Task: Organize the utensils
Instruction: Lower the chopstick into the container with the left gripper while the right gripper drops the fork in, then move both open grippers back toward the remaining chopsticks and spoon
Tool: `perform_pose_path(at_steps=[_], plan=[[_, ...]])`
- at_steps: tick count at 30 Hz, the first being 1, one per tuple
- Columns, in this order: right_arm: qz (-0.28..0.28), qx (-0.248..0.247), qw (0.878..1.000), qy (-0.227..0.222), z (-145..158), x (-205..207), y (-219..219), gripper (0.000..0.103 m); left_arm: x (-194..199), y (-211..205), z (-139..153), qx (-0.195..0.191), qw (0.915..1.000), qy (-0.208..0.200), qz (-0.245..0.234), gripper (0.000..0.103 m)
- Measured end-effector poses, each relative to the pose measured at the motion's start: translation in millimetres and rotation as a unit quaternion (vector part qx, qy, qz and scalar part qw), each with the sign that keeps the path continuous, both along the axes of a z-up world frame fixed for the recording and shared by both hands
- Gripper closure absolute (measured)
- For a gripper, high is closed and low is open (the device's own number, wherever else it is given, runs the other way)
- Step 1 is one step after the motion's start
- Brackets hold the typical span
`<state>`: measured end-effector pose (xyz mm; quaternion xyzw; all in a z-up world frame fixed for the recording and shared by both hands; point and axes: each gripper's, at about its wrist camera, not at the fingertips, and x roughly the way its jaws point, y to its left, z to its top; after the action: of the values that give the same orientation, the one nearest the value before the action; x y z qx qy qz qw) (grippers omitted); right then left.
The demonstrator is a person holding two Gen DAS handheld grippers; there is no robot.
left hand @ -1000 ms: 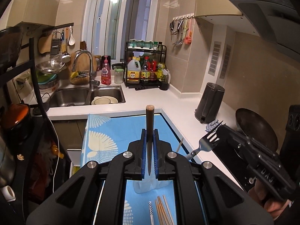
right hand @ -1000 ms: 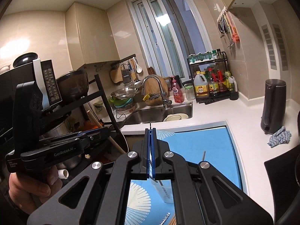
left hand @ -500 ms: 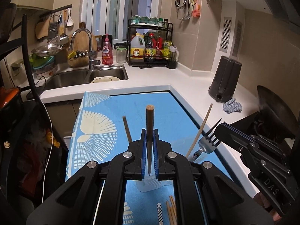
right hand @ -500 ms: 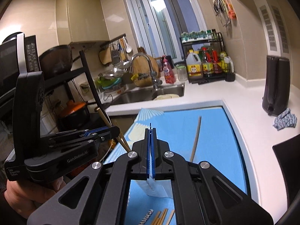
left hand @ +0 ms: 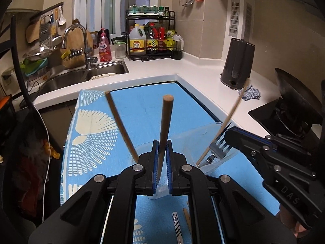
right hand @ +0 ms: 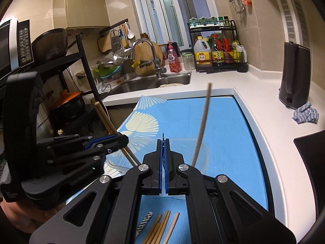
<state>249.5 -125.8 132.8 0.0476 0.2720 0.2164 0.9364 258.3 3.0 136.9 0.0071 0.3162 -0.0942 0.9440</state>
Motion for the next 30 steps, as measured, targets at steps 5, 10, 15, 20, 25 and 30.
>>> perform_pose_path(at_steps=[5, 10, 15, 20, 25, 30], plan=[[-0.01, -0.005, 1.0, 0.006, -2, -5, -3, 0.096, -3, 6, 5, -0.013, 0.9999, -0.004, -0.008, 0.079], [-0.018, -0.018, 1.0, 0.004, 3, -14, -3, 0.077, -11, 12, 12, -0.031, 0.9992, -0.02, -0.012, 0.058], [-0.026, -0.024, 0.999, -0.002, 12, -24, -5, 0.073, -21, 19, 22, -0.053, 0.9977, -0.039, -0.012, 0.054], [-0.039, -0.022, 0.999, -0.01, 21, -39, -16, 0.073, -34, 29, 30, -0.064, 0.9961, -0.061, -0.007, 0.054], [-0.046, -0.014, 0.999, -0.016, 27, -57, -27, 0.073, -44, 35, 31, -0.066, 0.9955, -0.068, 0.002, 0.054], [-0.045, -0.003, 0.999, -0.023, 30, -79, -32, 0.073, -58, 41, 33, -0.065, 0.9945, -0.081, 0.01, 0.054]])
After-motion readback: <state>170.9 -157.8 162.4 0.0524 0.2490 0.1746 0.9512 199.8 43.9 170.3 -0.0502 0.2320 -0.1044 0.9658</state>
